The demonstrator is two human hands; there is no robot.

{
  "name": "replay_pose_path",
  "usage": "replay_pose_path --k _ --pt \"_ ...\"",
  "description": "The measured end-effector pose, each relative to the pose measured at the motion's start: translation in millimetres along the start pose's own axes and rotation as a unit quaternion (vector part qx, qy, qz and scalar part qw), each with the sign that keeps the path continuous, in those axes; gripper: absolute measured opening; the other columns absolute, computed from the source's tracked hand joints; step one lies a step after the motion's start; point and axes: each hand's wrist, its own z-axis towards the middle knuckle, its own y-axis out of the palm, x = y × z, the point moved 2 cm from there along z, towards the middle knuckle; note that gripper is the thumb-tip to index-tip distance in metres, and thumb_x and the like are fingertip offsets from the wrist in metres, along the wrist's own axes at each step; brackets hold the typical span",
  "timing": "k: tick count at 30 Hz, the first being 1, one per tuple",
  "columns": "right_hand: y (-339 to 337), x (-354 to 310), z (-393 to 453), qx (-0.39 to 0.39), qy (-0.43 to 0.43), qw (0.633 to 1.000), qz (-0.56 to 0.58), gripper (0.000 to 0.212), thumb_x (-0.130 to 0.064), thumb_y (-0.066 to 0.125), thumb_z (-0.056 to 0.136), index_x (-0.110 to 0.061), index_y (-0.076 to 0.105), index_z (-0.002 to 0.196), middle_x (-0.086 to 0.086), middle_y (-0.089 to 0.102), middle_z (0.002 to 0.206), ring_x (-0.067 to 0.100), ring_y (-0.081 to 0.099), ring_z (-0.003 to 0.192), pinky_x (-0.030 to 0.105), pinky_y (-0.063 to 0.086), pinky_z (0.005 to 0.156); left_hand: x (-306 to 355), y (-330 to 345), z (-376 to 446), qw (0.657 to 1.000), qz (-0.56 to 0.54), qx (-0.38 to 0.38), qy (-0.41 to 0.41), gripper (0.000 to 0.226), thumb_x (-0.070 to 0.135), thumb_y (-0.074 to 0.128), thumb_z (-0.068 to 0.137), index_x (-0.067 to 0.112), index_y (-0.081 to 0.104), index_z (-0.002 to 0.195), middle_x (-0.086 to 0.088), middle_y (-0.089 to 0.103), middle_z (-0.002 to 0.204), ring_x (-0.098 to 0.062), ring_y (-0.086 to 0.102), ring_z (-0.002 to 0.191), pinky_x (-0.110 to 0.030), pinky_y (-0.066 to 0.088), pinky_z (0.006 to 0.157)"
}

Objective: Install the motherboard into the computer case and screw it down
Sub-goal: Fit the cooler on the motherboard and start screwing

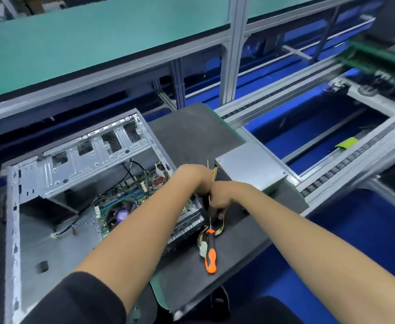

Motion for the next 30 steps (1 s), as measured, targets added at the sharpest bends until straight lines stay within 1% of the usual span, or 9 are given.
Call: replay_pose_path --k 3,6,9,11,14,18,24,27,30 --pt "20 0 4 -0.034 -0.033 0.998 -0.047 0.016 -0.016 0.073 0.081 -0.014 0.06 0.071 0.0 0.061 0.07 0.014 0.06 0.059 0.022 0.054 0.056 13 3 3 1.0 0.018 -0.025 0.001 0.005 0.007 0.051 0.083 0.011 0.054 0.082 -0.005 0.051 0.076 -0.022 0.051 0.06 -0.032 0.044 0.063" --pt "36 1 12 -0.086 -0.067 0.972 -0.208 0.013 -0.021 0.061 0.089 -0.009 0.065 0.086 0.007 0.062 0.088 0.021 0.05 0.077 0.031 0.047 0.073 26 8 6 0.998 0.046 -0.047 -0.001 0.007 0.005 0.05 0.084 0.009 0.05 0.079 -0.003 0.048 0.072 -0.024 0.05 0.064 -0.035 0.047 0.068" --pt "42 5 15 -0.056 -0.082 0.954 -0.282 0.016 -0.016 0.053 0.09 -0.007 0.066 0.09 0.013 0.066 0.107 0.023 0.049 0.084 0.031 0.043 0.078 30 12 8 0.997 0.043 -0.061 -0.016 0.005 0.007 0.051 0.085 0.011 0.05 0.082 -0.005 0.049 0.08 -0.028 0.054 0.08 -0.039 0.05 0.078" --pt "44 8 15 -0.007 -0.099 0.951 -0.294 0.026 -0.017 0.049 0.091 -0.009 0.065 0.111 0.011 0.064 0.116 0.026 0.056 0.097 0.033 0.048 0.083 30 13 8 0.997 0.03 -0.056 -0.035 0.006 0.009 0.05 0.086 0.011 0.054 0.09 -0.005 0.049 0.088 -0.03 0.057 0.091 -0.037 0.047 0.076" --pt "48 9 15 0.062 -0.118 0.946 -0.295 0.033 -0.019 0.05 0.093 -0.009 0.06 0.123 0.01 0.062 0.119 0.03 0.058 0.104 0.034 0.048 0.076 29 14 8 0.997 0.015 -0.051 -0.058 0.015 0.013 0.052 0.087 0.011 0.057 0.101 -0.005 0.049 0.092 -0.028 0.054 0.089 -0.036 0.044 0.074" --pt "48 10 10 0.129 -0.155 0.939 -0.28 0.025 -0.008 0.048 0.091 -0.003 0.062 0.112 0.015 0.064 0.111 0.033 0.059 0.098 0.031 0.036 0.058 27 12 7 0.997 0.004 -0.037 -0.063 0.013 0.014 0.054 0.087 0.008 0.058 0.098 -0.005 0.049 0.089 -0.027 0.057 0.092 -0.036 0.044 0.074" --pt "37 12 -4 0.117 -0.18 0.952 -0.219 0.029 -0.002 0.048 0.089 -0.002 0.06 0.116 0.016 0.061 0.116 0.033 0.056 0.104 0.028 0.032 0.068 27 5 3 0.998 -0.012 0.001 -0.063 0.013 0.011 0.054 0.082 0.006 0.045 0.074 -0.004 0.046 0.074 -0.025 0.053 0.073 -0.036 0.047 0.068" --pt "24 12 -17 0.114 -0.188 0.966 -0.136 0.028 -0.001 0.052 0.085 -0.003 0.057 0.113 0.017 0.06 0.112 0.03 0.055 0.095 0.032 0.044 0.076 26 -4 -2 0.997 -0.036 0.038 -0.058 0.017 0.007 0.058 0.075 0.011 0.045 0.063 -0.012 0.054 0.075 -0.016 0.055 0.062 -0.033 0.05 0.061" --pt "4 10 -30 0.124 -0.193 0.969 -0.088 0.04 -0.001 0.053 0.083 -0.007 0.052 0.123 0.016 0.058 0.11 0.032 0.055 0.094 0.039 0.048 0.079 18 -17 -5 0.983 -0.122 0.123 -0.065 0.012 0.008 0.054 0.074 0.009 0.063 0.082 -0.013 0.064 0.092 -0.026 0.059 0.071 -0.033 0.05 0.061"
